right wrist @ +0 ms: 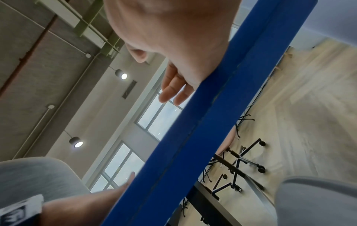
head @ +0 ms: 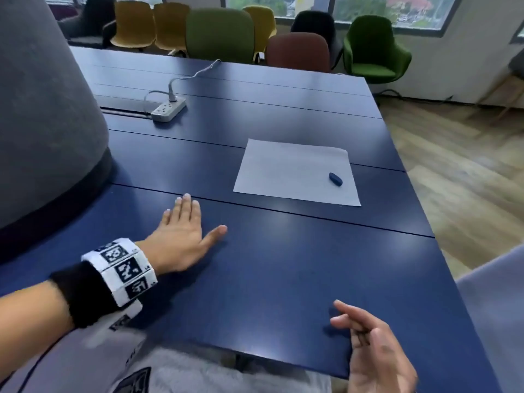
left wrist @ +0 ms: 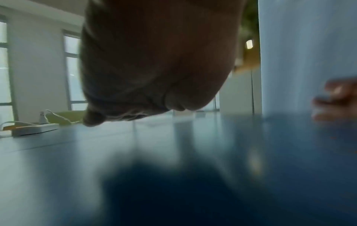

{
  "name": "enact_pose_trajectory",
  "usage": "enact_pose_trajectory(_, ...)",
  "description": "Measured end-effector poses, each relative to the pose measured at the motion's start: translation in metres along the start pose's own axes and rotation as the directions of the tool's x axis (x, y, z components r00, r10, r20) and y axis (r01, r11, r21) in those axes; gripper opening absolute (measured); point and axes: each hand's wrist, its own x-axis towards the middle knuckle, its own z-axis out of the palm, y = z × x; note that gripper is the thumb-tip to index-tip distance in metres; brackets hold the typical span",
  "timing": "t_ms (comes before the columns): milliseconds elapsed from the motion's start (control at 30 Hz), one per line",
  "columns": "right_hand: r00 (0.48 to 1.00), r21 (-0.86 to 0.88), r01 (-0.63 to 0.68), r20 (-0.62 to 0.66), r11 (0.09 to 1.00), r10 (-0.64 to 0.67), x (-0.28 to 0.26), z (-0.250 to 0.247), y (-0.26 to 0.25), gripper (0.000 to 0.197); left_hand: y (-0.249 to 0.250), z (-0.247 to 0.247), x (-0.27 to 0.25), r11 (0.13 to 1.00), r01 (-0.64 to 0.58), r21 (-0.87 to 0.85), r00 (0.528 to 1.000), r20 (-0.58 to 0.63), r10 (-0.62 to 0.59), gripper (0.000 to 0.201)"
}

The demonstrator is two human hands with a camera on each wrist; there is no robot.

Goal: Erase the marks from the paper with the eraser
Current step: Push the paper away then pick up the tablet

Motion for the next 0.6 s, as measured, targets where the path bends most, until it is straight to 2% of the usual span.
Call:
enact_pose_trajectory(100, 0.998, 0.024, 0.053, -0.024, 0.998, -0.052, -0.005, 0.006, -0.002, 0.034, 0.007, 0.013, 0.016, 0.997, -0.032, 0.074, 0.999, 0.011, 0.032, 0.122)
enact_pose_trajectory(200, 0.996, 0.027, 0.086, -0.033, 0.996, -0.085, -0.008, 0.009, -0.005, 0.035, 0.059, 0.037, 0.014, 0.980, -0.192, 0.060, 0.981, 0.046, 0.190, 0.141)
enact_pose_trajectory(267, 0.996, 0.013, 0.084, -0.037, 0.996, -0.084, -0.011, 0.009, -0.006, 0.040, 0.108, 0.051, 0.007, 0.948, -0.315, 0.039, 0.948, 0.055, 0.313, 0.137)
enact_pose_trajectory(333, 0.997, 0.033, 0.061, -0.054, 0.998, -0.059, -0.014, 0.008, -0.005, 0.062, 0.157, 0.064, 0.001, 0.894, -0.446, 0.036, 0.892, 0.107, 0.440, 0.141)
enact_pose_trajectory(400, 0.993, 0.083, 0.065, -0.100, 0.994, -0.056, -0.013, 0.006, -0.003, 0.067, 0.197, 0.071, -0.001, 0.838, -0.543, 0.058, 0.834, 0.155, 0.529, 0.147)
enact_pose_trajectory(467, 0.990, 0.188, 0.068, -0.138, 0.980, -0.042, -0.011, 0.005, -0.005, 0.066, 0.218, 0.063, 0.001, 0.818, -0.575, 0.006, 0.803, 0.198, 0.563, 0.134)
enact_pose_trajectory(533, 0.989, 0.264, 0.063, -0.149, 0.962, -0.023, -0.008, 0.005, -0.005, 0.066, 0.219, 0.043, 0.004, 0.825, -0.557, -0.095, 0.796, 0.222, 0.563, 0.097)
enact_pose_trajectory(567, 0.989, 0.280, 0.059, -0.145, 0.958, -0.018, -0.007, 0.004, -0.005, 0.065, 0.211, 0.032, 0.006, 0.834, -0.535, -0.136, 0.810, 0.198, 0.552, 0.085)
enact_pose_trajectory(600, 0.990, 0.281, 0.061, -0.140, 0.958, -0.022, -0.007, 0.004, -0.004, 0.063, 0.198, 0.022, 0.007, 0.850, -0.503, -0.155, 0.838, 0.152, 0.523, 0.081)
